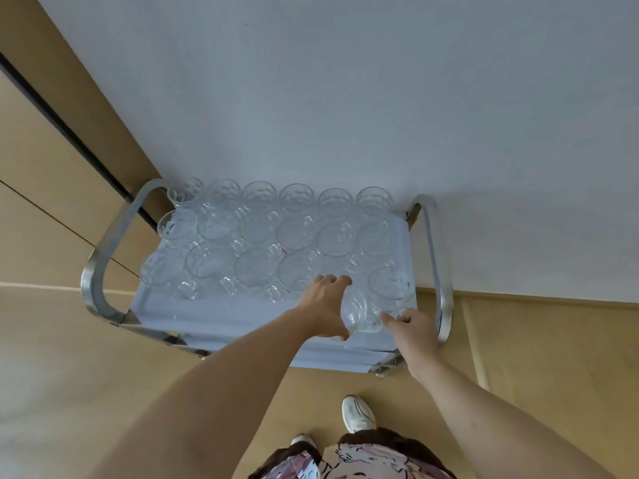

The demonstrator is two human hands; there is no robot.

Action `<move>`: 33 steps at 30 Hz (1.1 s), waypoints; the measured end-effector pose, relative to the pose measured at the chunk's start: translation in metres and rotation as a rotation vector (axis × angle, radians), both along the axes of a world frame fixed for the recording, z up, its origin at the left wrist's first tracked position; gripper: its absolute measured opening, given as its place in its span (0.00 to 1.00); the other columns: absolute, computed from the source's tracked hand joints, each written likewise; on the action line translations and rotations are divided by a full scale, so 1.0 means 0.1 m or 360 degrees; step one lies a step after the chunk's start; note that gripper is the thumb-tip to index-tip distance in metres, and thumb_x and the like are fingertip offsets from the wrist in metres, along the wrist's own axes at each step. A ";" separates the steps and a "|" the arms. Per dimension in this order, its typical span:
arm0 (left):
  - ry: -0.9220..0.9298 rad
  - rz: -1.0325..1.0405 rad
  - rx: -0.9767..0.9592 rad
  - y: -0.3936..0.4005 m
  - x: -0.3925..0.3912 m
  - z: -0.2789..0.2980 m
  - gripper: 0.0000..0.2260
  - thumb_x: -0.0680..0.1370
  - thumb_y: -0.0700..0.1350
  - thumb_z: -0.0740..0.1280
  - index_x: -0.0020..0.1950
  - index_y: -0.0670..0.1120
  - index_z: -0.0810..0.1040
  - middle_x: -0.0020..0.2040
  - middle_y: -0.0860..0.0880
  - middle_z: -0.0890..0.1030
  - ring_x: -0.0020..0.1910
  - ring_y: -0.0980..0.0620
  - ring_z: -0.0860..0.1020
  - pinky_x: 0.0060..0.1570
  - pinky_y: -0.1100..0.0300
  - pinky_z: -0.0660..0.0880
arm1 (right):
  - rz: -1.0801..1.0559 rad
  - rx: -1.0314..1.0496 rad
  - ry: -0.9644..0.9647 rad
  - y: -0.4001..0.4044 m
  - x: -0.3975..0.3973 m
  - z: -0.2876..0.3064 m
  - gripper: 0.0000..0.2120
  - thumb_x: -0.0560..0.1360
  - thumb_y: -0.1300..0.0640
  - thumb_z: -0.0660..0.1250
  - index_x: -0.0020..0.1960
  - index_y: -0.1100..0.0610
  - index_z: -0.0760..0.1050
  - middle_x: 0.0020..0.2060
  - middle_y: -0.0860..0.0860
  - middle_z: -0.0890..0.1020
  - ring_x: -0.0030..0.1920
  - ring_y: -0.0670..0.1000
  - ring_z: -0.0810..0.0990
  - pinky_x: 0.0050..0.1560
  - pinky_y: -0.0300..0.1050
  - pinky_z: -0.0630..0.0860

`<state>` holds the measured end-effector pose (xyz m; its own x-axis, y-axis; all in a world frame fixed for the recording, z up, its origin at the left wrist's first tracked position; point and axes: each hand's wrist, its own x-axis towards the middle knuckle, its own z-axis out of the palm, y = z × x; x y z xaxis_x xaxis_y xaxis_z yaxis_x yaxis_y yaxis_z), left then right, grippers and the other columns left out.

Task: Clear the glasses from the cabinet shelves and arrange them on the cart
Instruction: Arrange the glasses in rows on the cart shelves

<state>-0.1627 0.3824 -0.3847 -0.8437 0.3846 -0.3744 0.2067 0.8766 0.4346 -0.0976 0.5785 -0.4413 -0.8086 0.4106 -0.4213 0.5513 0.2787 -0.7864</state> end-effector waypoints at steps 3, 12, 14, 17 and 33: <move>0.0020 -0.0021 -0.0018 0.09 -0.11 0.01 0.51 0.60 0.48 0.84 0.77 0.49 0.60 0.71 0.46 0.68 0.71 0.45 0.64 0.64 0.55 0.69 | 0.0004 -0.0028 -0.0066 0.08 -0.07 0.00 0.27 0.72 0.52 0.76 0.33 0.52 0.57 0.22 0.43 0.59 0.25 0.46 0.58 0.32 0.44 0.58; 0.0127 -0.0243 -0.0214 0.21 -0.35 -0.01 0.47 0.64 0.37 0.80 0.79 0.47 0.60 0.73 0.48 0.66 0.73 0.45 0.62 0.66 0.54 0.71 | 0.0065 -0.0214 -0.0247 0.16 -0.13 -0.08 0.22 0.72 0.47 0.75 0.39 0.55 0.63 0.33 0.55 0.67 0.34 0.52 0.65 0.38 0.49 0.63; 0.0158 -0.0270 -0.0244 0.18 -0.39 -0.03 0.45 0.65 0.35 0.77 0.78 0.47 0.60 0.72 0.48 0.66 0.71 0.45 0.63 0.63 0.55 0.71 | 0.0091 -0.0237 -0.0274 0.17 -0.15 -0.09 0.21 0.71 0.46 0.76 0.39 0.55 0.64 0.33 0.54 0.68 0.35 0.52 0.66 0.39 0.49 0.63; 0.0184 -0.0277 -0.0270 0.17 -0.43 -0.06 0.44 0.64 0.36 0.78 0.77 0.47 0.62 0.71 0.48 0.68 0.70 0.45 0.64 0.61 0.55 0.71 | 0.0128 -0.0331 -0.0313 0.21 -0.17 -0.09 0.22 0.71 0.46 0.77 0.40 0.56 0.65 0.34 0.55 0.69 0.35 0.53 0.67 0.39 0.49 0.66; 0.0425 -0.0304 -0.0366 0.12 -0.47 -0.11 0.40 0.70 0.36 0.72 0.79 0.50 0.60 0.76 0.49 0.65 0.72 0.45 0.62 0.67 0.53 0.67 | 0.0149 -0.0459 -0.0551 0.27 -0.36 0.00 0.08 0.76 0.58 0.73 0.53 0.57 0.77 0.49 0.57 0.81 0.39 0.54 0.83 0.31 0.44 0.80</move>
